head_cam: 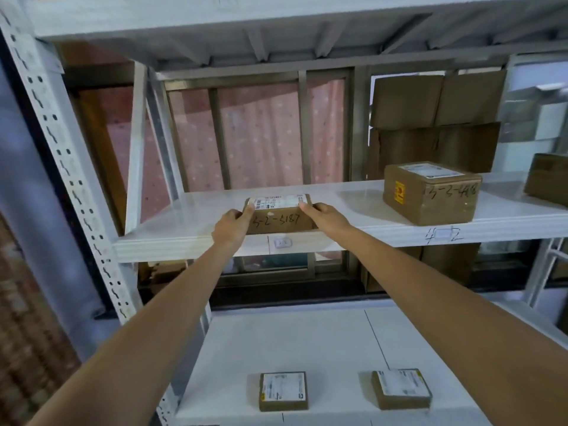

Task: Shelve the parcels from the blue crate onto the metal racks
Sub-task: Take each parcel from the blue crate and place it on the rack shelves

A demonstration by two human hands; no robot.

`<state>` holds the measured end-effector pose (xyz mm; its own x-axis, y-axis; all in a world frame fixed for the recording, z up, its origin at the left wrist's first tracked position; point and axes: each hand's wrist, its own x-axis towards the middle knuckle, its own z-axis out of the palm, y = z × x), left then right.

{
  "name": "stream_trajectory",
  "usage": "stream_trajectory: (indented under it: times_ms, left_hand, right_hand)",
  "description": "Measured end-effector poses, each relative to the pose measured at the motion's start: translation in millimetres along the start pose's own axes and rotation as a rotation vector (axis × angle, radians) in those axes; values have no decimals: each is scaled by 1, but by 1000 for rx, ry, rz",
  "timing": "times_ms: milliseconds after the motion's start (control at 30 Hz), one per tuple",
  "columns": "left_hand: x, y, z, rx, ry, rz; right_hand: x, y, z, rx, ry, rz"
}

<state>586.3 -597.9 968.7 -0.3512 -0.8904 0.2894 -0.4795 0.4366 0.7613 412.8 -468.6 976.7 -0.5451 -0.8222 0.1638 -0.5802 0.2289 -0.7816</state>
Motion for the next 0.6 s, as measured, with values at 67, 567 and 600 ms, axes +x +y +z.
stream_trajectory:
  times_ms: [67,567,600]
  left_hand:
    - [3,-3,0,-28,-4,-18]
    - [14,0,-13,-205,-115,-120]
    - [13,1,-16,-211,-117,-126]
  right_hand:
    - [-2,1,1,3,-8,-9]
    - [-6,-8,-13,65,-16,64]
    - [-8,-7,-15,64,-4,71]
